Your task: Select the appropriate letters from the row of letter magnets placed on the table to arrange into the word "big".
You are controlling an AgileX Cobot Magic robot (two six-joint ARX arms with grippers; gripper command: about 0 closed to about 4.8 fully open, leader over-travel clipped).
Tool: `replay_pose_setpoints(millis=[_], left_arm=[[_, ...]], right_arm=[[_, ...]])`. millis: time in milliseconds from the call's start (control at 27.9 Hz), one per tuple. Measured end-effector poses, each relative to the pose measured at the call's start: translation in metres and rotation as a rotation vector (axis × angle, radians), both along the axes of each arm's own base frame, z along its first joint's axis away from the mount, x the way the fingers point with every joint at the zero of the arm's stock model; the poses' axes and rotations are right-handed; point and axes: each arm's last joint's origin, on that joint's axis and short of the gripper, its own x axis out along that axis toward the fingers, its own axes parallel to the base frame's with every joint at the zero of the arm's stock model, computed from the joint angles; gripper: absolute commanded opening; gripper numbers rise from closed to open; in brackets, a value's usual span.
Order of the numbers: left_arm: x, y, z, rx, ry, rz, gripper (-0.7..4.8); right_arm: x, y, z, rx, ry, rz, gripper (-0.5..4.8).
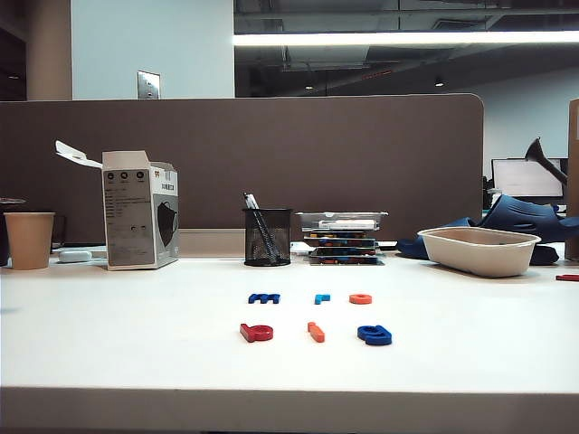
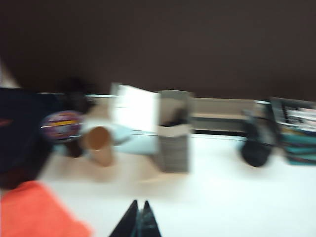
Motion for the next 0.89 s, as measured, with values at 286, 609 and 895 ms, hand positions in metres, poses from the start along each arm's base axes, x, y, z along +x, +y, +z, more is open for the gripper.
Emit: replay_pose_setpoints(millis=[286,609,895], left_arm=[[-0.054,0.017,0.003,0.005,-0.059,0.058,-0.05],[-0.128,0.025,-0.056,0.0,-0.079,0.073,-0.05],[-0.19,0.031,-0.141,0.001,-0.216,0.03,-0.05]], right_arm=[[-0.001,0.008,0.0,-0.007,-0.01,0.063,-0.07],[-0.014,0.012,-0.032,-0.006,-0.01,0.08,-0.07],[-0.028,0.015,-0.083,0.001,-0.14,0.084,-0.07]])
